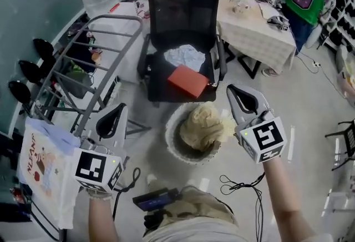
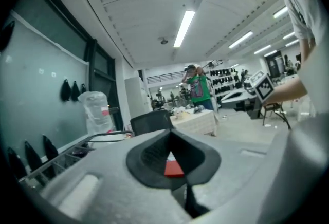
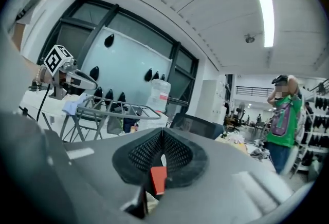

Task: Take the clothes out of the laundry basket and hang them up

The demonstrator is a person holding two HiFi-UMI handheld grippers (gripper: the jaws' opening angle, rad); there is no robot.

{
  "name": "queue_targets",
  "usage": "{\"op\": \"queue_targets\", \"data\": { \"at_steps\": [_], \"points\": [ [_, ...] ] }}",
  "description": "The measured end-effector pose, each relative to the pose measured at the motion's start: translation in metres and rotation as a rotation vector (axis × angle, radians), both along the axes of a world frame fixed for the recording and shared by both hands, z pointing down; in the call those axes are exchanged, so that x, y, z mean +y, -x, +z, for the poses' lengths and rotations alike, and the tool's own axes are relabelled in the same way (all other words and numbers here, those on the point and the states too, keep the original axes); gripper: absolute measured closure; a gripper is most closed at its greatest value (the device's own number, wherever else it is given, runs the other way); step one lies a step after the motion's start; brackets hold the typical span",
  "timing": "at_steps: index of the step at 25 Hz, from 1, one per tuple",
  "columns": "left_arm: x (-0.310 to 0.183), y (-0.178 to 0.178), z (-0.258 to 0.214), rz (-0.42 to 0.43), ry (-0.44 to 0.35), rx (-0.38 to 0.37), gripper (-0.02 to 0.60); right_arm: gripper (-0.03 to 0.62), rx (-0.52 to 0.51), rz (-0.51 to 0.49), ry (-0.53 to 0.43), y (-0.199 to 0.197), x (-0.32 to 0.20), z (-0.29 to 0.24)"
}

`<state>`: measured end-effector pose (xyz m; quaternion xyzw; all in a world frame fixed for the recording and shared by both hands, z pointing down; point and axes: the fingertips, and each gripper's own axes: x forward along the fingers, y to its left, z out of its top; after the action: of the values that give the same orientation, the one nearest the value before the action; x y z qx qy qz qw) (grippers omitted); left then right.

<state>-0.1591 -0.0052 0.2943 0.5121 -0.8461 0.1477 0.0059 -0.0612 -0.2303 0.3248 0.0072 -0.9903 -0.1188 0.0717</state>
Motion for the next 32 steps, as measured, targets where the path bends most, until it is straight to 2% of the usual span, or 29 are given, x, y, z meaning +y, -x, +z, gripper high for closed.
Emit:
{"op": "queue_targets", "data": {
  "at_steps": [9,14,22,28,32],
  "points": [
    [-0.125,-0.01,0.041,0.295,0.04,0.065,0.588,0.591,0.086,0.261,0.054,-0.061,-0.075,0.051],
    [-0.174,-0.007,0.077,0.41,0.064,0.104,0.588,0.591,0.142,0.38,0.082,-0.08,-0.103,0.095],
    [-0.243,-0.009,0.15,0.591,0.175,0.173,0.588,0.591,0.225,0.549,0.184,-0.095,-0.135,0.169],
    [-0.294,-0.044,0.214,0.759,0.282,0.229,0.588,0.591,0.248,0.658,0.221,-0.118,-0.148,0.21],
    [-0.324,-0.073,0.256,0.893,0.339,0.224,0.515,0.591,0.242,0.73,0.263,-0.14,-0.151,0.232]
  ]
}}
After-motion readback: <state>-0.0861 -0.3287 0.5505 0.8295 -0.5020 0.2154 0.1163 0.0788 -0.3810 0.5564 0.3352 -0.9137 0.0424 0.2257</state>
